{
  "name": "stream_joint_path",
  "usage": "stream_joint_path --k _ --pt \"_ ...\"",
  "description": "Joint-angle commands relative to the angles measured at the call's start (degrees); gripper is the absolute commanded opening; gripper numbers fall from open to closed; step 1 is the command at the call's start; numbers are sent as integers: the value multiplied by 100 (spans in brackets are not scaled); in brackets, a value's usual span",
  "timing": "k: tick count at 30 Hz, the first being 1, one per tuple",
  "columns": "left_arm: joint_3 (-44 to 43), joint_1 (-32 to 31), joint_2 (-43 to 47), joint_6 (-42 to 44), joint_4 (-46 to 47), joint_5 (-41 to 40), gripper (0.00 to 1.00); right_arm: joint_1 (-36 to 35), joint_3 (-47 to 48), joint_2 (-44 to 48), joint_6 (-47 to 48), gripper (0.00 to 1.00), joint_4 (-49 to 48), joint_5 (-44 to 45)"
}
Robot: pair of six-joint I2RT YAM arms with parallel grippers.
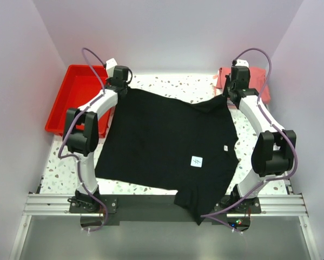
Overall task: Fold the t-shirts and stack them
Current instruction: Fold the tshirt
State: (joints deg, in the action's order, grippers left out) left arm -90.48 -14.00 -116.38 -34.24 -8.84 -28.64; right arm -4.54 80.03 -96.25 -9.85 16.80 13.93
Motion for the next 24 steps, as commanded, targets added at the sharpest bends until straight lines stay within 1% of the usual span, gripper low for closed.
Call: stream_joint_path --k 1,4,7,8,11,16,22,24 --pt "-111 55 -8 93 277 34 0 5 207 140 -52 0 16 -101" --pt "47 46 176 93 278 34 0 5 31 412 -263 0 270 -136" --pt "407 55 466 128 444 34 0 5 -311 720 -500 0 543 -417" --pt "478 55 536 119 427 -44 0 -3 -399 948 -562 0 631 -487" --pt "855 55 862 93 444 -36 0 5 -734 1300 -764 0 999 -576" --pt "1786 55 1424 -30 690 35 0 5 -1199 2065 -975 0 1553 -584" --pt "2165 55 1864 -319 270 -299 0 5 -1577 2689 -1291 0 1985 -822" --pt "2341 55 2013 -329 251 -204 0 5 -1666 2856 -1371 0 2055 -857"
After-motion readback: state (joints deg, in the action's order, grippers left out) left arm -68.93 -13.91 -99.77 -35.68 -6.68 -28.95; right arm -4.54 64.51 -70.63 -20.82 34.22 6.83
